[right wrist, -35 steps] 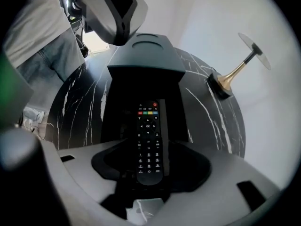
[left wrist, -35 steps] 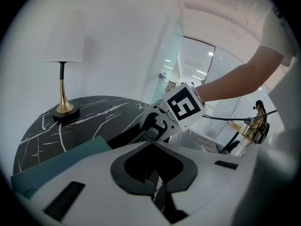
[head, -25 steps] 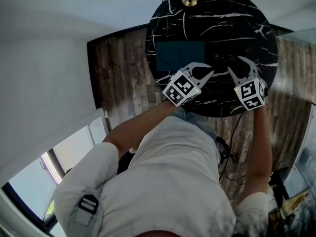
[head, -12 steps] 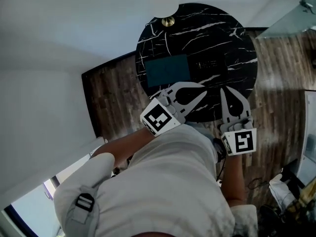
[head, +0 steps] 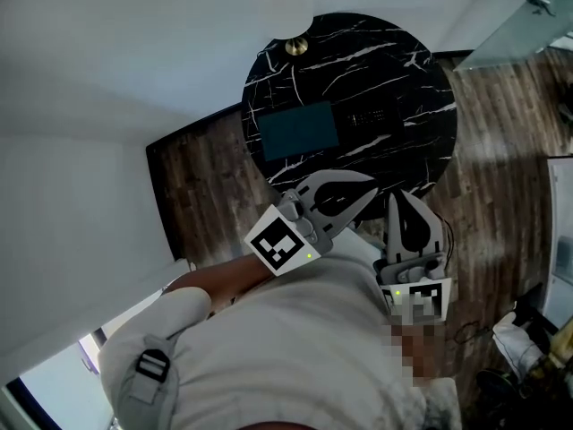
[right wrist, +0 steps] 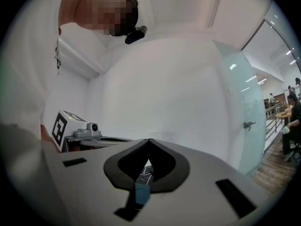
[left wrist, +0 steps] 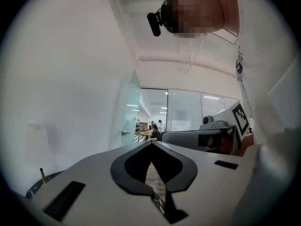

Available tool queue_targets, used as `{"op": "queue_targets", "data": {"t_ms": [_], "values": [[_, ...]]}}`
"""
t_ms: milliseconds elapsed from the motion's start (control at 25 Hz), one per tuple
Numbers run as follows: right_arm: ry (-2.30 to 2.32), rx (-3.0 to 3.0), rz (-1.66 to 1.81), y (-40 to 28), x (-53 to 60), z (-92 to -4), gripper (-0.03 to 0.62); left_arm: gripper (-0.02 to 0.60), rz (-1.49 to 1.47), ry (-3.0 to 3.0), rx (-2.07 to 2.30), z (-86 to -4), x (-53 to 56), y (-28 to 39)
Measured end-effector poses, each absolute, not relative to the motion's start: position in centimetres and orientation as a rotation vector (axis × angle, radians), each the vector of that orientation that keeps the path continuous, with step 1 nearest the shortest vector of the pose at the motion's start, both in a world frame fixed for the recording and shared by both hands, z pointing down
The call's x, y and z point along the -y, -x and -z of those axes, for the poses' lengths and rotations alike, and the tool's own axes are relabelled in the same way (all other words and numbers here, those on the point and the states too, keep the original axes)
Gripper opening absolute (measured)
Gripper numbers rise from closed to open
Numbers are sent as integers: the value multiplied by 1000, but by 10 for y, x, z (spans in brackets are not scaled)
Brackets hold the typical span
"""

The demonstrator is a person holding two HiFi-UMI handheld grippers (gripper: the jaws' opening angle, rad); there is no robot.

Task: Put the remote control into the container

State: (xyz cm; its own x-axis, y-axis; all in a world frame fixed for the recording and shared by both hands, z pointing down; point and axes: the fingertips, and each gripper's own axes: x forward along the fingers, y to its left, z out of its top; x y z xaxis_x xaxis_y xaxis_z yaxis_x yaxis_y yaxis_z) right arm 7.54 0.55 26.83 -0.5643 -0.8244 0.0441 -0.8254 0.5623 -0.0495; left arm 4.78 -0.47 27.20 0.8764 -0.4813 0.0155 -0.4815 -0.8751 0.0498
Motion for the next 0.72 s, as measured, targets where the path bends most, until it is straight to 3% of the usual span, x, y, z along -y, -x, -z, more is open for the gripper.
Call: {"op": "queue_targets", "data": {"t_ms": [720], "values": [[-1496,2772,-185,-78,-11,-273,8,6,-4,-2967,761,-274,-3,-52]]}}
